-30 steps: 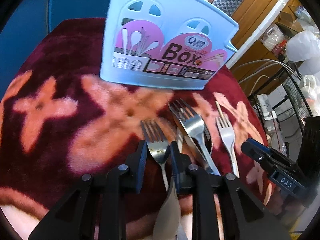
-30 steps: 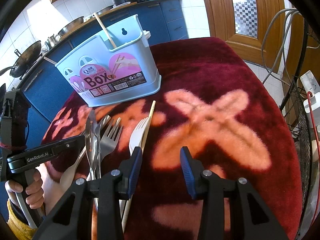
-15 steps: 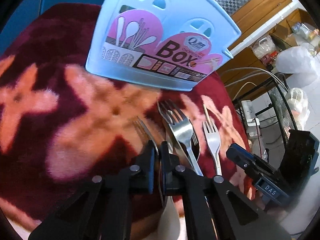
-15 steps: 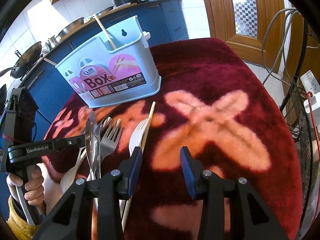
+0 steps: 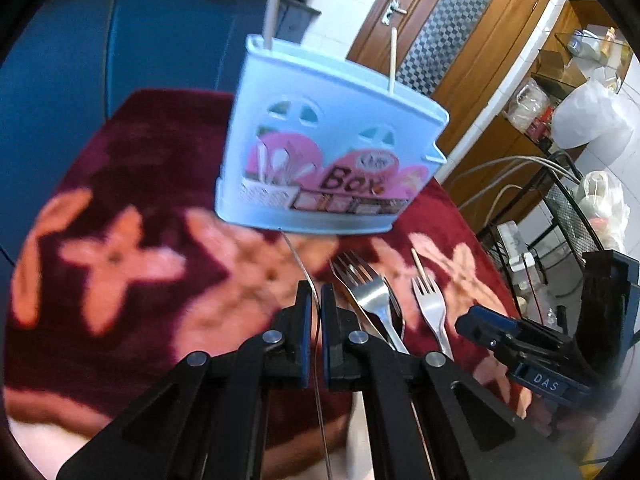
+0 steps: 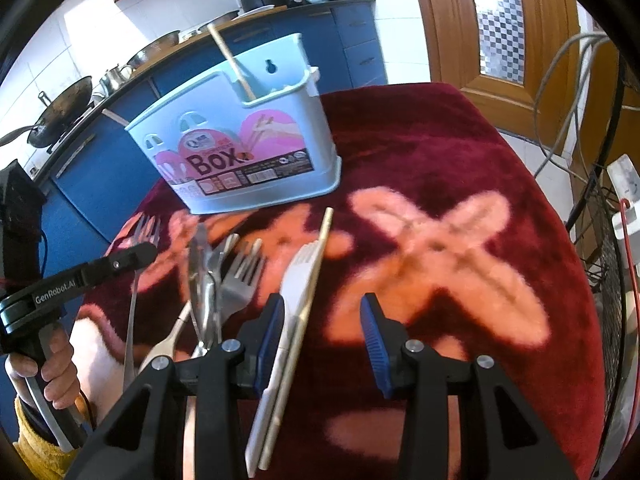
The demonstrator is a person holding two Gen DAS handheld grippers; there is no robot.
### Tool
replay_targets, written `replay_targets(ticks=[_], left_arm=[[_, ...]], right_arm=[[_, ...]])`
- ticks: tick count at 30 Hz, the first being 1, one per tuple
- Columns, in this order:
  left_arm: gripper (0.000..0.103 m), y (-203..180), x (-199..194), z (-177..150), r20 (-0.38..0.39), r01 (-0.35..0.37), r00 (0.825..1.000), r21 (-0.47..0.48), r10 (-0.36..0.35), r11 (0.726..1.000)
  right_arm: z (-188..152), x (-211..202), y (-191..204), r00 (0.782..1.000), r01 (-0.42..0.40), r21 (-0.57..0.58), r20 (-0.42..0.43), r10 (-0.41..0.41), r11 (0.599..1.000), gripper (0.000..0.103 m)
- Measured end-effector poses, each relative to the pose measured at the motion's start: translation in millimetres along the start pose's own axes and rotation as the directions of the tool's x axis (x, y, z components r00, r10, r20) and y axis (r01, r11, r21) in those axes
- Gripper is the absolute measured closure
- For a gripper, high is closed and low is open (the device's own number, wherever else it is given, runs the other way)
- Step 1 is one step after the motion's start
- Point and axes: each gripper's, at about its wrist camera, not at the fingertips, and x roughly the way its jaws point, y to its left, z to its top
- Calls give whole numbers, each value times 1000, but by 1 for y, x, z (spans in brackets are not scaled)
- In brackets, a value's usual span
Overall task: Organize utensils
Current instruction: 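Grasp a thin silver knife with the left tool while the right tool grasps a silver knife, then lift both knives and carry them over the Box holder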
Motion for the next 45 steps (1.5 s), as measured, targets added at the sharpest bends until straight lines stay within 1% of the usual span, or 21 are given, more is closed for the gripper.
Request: replay_targets(ticks=[5,9,11,14,18,20,25,27,29,30,31,32,34,39,43,45], left_arm=[[102,9,-17,2,48,-43,998,6,43,999],[102,16,-28,2,74,-58,996,0,58,998],[102,18,-32,1,83,-60,995,-9,61,998],[102,24,-38,-1,96,-65,993,-16,67,998],[102,30,-47,-2,118,-71,990,-14,72,997],[102,31,-49,-3,125,-69,990,-13,70,998],[102,30,-52,-4,135,-62,989,-5,63,998],[102,28,-54,-4,142,-60,988,1,59,998],[102,26,-56,-5,147,-60,987,7,58,998],[102,25,-56,-5,148,-59,987,9,57,998],[102,25,-56,-4,149,-57,987,10,55,998],[102,24,-57,-5,150,-55,987,12,52,998],[102,23,-58,-5,154,-52,987,13,49,999],[103,18,-65,-4,172,-45,984,18,41,999],[103,13,-73,-4,195,-41,980,30,35,999],[103,9,-80,-3,215,-42,976,35,33,999]], right_arm=[[4,4,23,1000,-22,-54,-13,21,998,60],[8,11,43,996,-81,-89,-39,78,993,61],[10,17,52,993,-104,-101,-59,99,989,65],[12,25,65,991,-116,-127,-83,106,985,71],[13,34,84,987,-137,-180,-110,118,974,74],[13,38,90,985,-138,-197,-127,114,971,77],[17,58,98,987,-86,-241,-156,49,967,85],[21,62,98,987,-73,-245,-159,34,967,87],[25,66,97,985,-70,-240,-167,30,968,92],[26,67,96,985,-71,-238,-171,30,969,92],[27,68,95,985,-70,-240,-171,29,968,93],[27,68,96,985,-67,-242,-168,26,968,97],[27,66,96,986,-74,-239,-164,35,968,98],[26,48,86,984,-146,-173,-128,124,974,101],[26,27,79,978,-203,-124,-75,195,971,101],[25,16,78,976,-215,-116,-42,212,970,101]])
